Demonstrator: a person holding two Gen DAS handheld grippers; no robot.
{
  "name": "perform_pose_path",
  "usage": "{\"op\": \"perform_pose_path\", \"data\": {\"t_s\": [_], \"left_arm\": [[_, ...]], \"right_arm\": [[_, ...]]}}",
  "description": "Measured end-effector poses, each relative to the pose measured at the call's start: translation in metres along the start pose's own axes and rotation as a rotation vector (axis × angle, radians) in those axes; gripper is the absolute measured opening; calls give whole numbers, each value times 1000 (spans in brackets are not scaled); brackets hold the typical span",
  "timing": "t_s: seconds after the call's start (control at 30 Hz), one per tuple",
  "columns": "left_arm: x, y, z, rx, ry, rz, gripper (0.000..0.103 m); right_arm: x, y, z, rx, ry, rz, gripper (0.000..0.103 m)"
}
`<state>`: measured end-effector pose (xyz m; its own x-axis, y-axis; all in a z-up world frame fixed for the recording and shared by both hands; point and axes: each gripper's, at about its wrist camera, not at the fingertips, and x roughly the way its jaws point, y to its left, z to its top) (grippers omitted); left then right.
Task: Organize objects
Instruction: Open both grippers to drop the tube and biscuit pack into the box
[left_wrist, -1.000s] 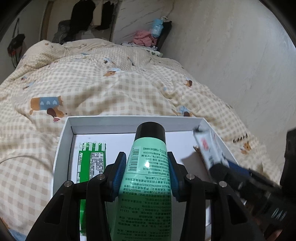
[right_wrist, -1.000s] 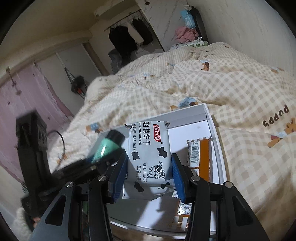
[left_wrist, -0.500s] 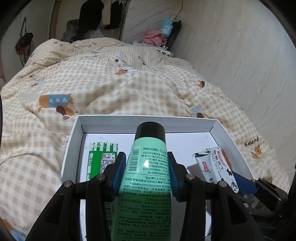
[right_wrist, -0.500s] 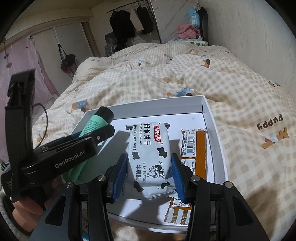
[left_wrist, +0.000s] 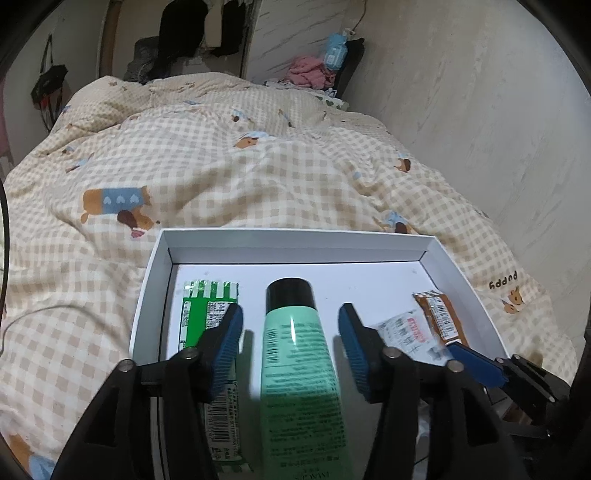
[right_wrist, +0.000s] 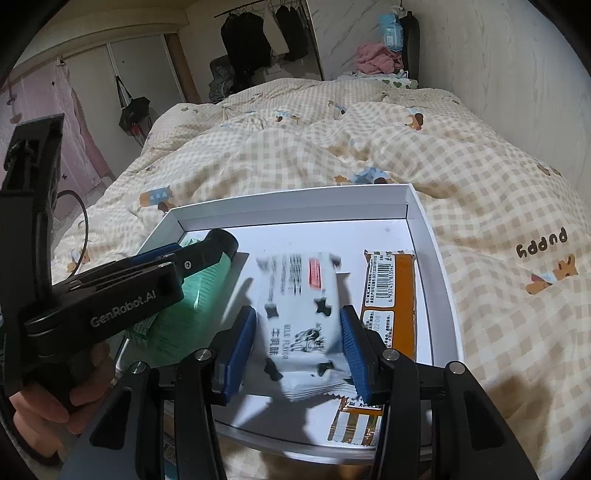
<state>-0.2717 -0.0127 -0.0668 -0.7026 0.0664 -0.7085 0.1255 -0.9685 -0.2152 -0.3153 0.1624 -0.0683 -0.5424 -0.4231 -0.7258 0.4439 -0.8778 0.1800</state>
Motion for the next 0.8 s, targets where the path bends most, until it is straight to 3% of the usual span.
{"op": "perform_pose_path", "data": {"t_s": [0.27, 0.43, 0.53, 0.8], "left_arm": [[-5, -1, 1, 4, -11, -3, 65], [-10, 1, 3, -9, -28, -6, 65], [-15, 3, 4, -20, -39, -4, 65], [-59, 11, 18, -47, -50, 4, 68]], "right_arm": [[-2, -1, 2, 7, -18, 7, 49], [-10, 1, 4, 3, -63, 28, 61], [-14, 3, 4, -9, -85, 43, 61], [-53, 8, 27, -19, -173, 120, 61]]}}
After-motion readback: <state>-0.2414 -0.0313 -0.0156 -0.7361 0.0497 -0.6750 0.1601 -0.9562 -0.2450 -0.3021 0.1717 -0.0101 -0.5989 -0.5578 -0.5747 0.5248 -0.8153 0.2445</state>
